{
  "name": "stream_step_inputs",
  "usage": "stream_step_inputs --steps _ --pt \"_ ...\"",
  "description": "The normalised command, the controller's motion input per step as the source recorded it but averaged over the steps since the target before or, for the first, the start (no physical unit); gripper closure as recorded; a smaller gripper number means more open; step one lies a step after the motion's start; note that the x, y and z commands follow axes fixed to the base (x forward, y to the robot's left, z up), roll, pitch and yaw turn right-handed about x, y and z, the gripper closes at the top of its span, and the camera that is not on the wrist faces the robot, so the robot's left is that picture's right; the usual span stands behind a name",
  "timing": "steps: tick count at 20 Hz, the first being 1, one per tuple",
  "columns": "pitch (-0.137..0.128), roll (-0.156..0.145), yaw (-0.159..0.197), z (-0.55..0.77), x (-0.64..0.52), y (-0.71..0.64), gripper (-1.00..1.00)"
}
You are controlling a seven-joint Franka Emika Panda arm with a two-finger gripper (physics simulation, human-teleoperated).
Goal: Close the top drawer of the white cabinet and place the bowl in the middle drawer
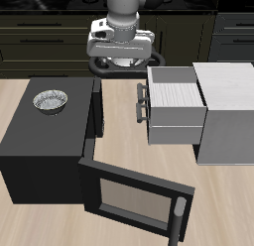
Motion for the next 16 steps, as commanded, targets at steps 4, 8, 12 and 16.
stream_step_inputs --steps 4,8,12,16 --pt "-0.013 0.006 0.078 0.07 0.12 -0.02 -1.00" --pt "0.009 0.020 -0.044 -0.01 0.10 0.07 -1.00" --pt "-0.032 0.018 -0.033 0.07 -0.03 0.06 -1.00" --pt "-0.022 0.002 -0.009 0.04 -0.01 0.01 -1.00"
